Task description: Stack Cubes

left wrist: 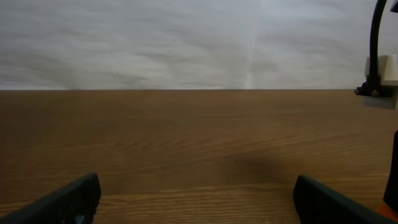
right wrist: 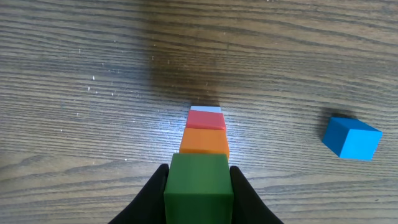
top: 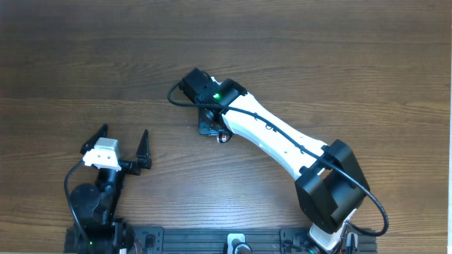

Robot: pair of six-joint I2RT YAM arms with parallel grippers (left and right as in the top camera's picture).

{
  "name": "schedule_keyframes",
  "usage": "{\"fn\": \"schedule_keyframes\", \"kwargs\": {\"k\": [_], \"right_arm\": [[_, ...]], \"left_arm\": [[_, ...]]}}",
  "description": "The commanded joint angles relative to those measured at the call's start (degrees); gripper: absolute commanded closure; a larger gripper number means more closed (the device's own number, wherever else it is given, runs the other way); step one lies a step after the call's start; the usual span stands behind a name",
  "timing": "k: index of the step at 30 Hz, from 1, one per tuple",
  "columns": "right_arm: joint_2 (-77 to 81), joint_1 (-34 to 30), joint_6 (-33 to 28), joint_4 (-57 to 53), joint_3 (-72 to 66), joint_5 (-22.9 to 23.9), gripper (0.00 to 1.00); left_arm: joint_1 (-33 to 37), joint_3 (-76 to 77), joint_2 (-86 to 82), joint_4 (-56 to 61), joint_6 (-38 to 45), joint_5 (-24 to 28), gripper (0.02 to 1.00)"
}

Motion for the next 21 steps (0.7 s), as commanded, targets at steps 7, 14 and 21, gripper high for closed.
{"fn": "schedule_keyframes", "kwargs": {"k": [7,14,21], "right_arm": [[1.36,-0.57,0.02,0.20,0.76,0.46,0.906],[1.44,-0.57,0.02,0.17,0.76,0.59,0.890],[1.44,-0.57,0.04,0.39,0.28,0.59,0.803]], "left_arm": [[-0.22,-0.28,-0.44,-0.04,0.83,0.50,0.018],[-0.22,-0.28,-0.44,-0.04,0.83,0.50,0.018],[-0.22,-0.28,-0.44,-0.04,0.83,0.50,0.018]]}}
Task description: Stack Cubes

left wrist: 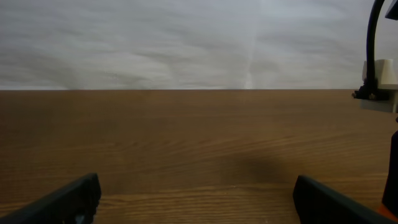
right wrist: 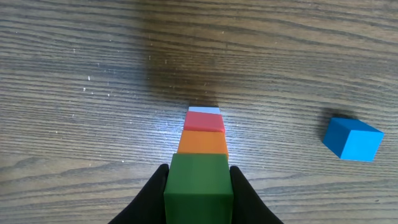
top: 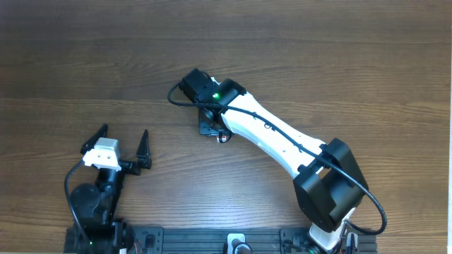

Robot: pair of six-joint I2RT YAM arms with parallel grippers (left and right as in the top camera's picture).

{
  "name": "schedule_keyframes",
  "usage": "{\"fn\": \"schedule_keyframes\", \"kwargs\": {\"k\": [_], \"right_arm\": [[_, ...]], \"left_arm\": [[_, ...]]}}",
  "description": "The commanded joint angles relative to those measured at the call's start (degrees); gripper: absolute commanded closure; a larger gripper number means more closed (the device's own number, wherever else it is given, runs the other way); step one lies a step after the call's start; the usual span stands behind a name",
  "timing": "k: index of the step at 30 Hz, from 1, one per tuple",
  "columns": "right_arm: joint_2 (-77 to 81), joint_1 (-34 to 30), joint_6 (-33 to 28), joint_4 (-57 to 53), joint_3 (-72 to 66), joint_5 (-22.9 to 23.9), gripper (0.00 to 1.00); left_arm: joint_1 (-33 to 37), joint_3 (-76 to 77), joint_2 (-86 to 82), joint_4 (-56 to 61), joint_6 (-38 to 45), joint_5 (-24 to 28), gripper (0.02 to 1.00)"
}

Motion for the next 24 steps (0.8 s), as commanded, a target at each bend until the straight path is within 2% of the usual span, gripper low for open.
{"fn": "schedule_keyframes", "kwargs": {"k": [1,16,24], "right_arm": [[0.87,-0.48,0.09,0.61,0.02,0.57,0.796],[0.87,-0.81,0.09,1.03,-0.85,0.55,0.776],[0.87,-0.81,0.09,1.03,-1.09,0.55,0.715]], "left_arm": [[-0.22,-0.28,-0.44,-0.07,0.83,0.52,0.018],[-0.22,-0.28,-0.44,-0.07,0.83,0.52,0.018],[-0.22,-0.28,-0.44,-0.07,0.83,0.52,0.018]]}}
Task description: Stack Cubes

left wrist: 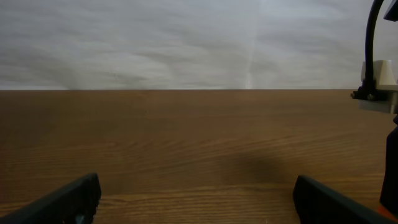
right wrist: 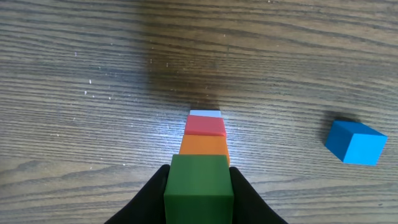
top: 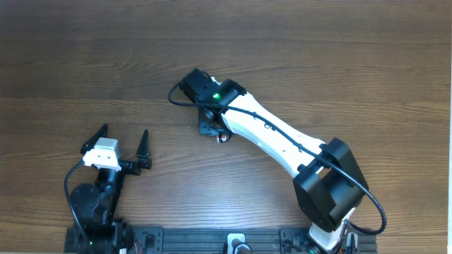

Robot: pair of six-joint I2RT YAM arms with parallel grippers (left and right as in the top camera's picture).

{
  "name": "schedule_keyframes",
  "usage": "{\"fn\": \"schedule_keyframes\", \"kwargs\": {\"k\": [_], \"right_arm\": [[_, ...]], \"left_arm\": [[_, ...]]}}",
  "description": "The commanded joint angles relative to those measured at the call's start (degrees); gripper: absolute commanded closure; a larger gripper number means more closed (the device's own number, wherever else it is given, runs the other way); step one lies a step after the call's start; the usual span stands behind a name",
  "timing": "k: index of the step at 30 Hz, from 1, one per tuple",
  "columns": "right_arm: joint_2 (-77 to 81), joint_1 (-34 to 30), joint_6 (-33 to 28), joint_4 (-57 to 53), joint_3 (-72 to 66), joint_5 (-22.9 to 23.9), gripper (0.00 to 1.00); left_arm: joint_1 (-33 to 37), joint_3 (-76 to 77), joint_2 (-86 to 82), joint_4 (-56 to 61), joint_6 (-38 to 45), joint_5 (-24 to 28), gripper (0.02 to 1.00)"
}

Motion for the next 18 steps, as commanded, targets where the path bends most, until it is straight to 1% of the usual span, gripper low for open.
{"fn": "schedule_keyframes", "kwargs": {"k": [1,3,8,10,12,13,14,15,18], "right_arm": [[0.87,-0.70,0.09,0.11,-0.74,0.55,0.698],[0.87,-0.70,0.09,0.11,-0.83,0.55,0.654],[0.87,-0.70,0.09,0.11,-0.96,0.55,0.608],[0.87,-0.70,0.09,0.13,-0.94,0.55,0.553],[0.87,-0.70,0.09,0.42,-0.94,0.37,0.406],[0.79,-0.70,0.09,0.70,-0.92,0.33,0.198],[0.57,-0.70,0.04,0.98,-0.87,0.35,0.040],[0.33,-0.70,-0.15,1.22,-0.79,0.35,0.007],[-2.27,-0.57,-1.64,1.44,0.46,0.35,0.007]], "left_arm": [[-0.22,-0.28,-0.44,-0.07,0.83,0.50,0.018],[-0.22,-0.28,-0.44,-0.07,0.83,0.50,0.020],[-0.22,-0.28,-0.44,-0.07,0.83,0.52,0.018],[-0.22,-0.28,-0.44,-0.07,0.83,0.50,0.018],[-0.22,-0.28,-0.44,-0.07,0.83,0.50,0.018],[-0.22,-0.28,-0.44,-0.07,0.83,0.52,0.018],[-0.22,-0.28,-0.44,-0.07,0.83,0.50,0.018],[-0.22,-0.28,-0.44,-0.07,0.83,0.52,0.020],[-0.22,-0.28,-0.44,-0.07,0.83,0.50,0.018]]}}
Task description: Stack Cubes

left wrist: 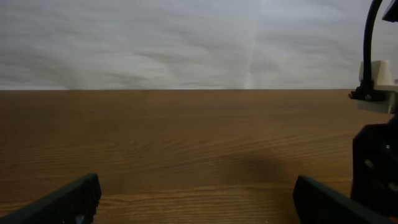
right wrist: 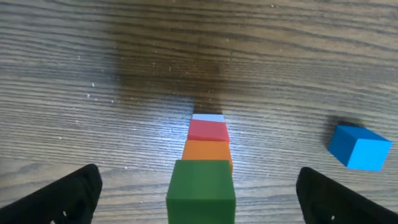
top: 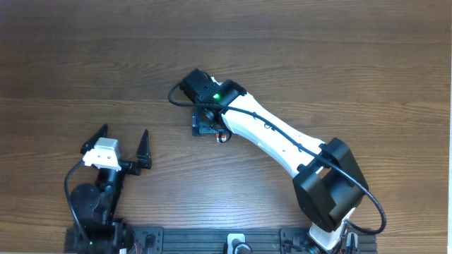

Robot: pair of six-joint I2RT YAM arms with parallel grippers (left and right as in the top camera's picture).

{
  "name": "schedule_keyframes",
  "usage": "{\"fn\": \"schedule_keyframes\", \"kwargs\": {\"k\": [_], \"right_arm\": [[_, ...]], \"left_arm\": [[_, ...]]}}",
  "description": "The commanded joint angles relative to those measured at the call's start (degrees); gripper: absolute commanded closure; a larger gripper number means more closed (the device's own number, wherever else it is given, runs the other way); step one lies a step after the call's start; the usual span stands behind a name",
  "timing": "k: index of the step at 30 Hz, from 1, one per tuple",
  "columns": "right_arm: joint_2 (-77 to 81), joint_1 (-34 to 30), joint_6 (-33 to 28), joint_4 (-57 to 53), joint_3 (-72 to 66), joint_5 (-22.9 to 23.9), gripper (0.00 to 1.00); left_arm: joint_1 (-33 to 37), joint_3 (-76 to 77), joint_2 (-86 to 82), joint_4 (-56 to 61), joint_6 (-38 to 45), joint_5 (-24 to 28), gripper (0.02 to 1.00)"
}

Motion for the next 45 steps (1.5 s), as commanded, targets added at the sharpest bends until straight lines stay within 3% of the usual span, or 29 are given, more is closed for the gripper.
{"fn": "schedule_keyframes", "kwargs": {"k": [1,10,16,25,31,45], "right_arm": [[-3.54,-0.52,-1.90,0.22,1.29,0.37,0.007],[-19.98,-6.03,-4.13,-7.80,1.42,4.09,0.009],[-22.60,-10.56,-4.70,-13.25,-2.67,4.92,0.007],[-21.99,-13.94,-6.32,3.82,-22.86,0.55,0.012],[-19.74,-16.33,-7.39,12.20,-30.64,0.59,0.031],[-10.43,-17.53,-11.65,18.49,-31.74,0.90,0.141]], "left_arm": [[-0.22,-0.28,-0.44,-0.07,0.83,0.50,0.018],[-0.22,-0.28,-0.44,-0.07,0.83,0.52,0.018],[-0.22,-0.28,-0.44,-0.07,0.83,0.50,0.018],[-0.22,-0.28,-0.44,-0.07,0.83,0.52,0.020],[-0.22,-0.28,-0.44,-0.07,0.83,0.52,0.018],[-0.22,-0.28,-0.44,-0.07,0.83,0.52,0.020]]}}
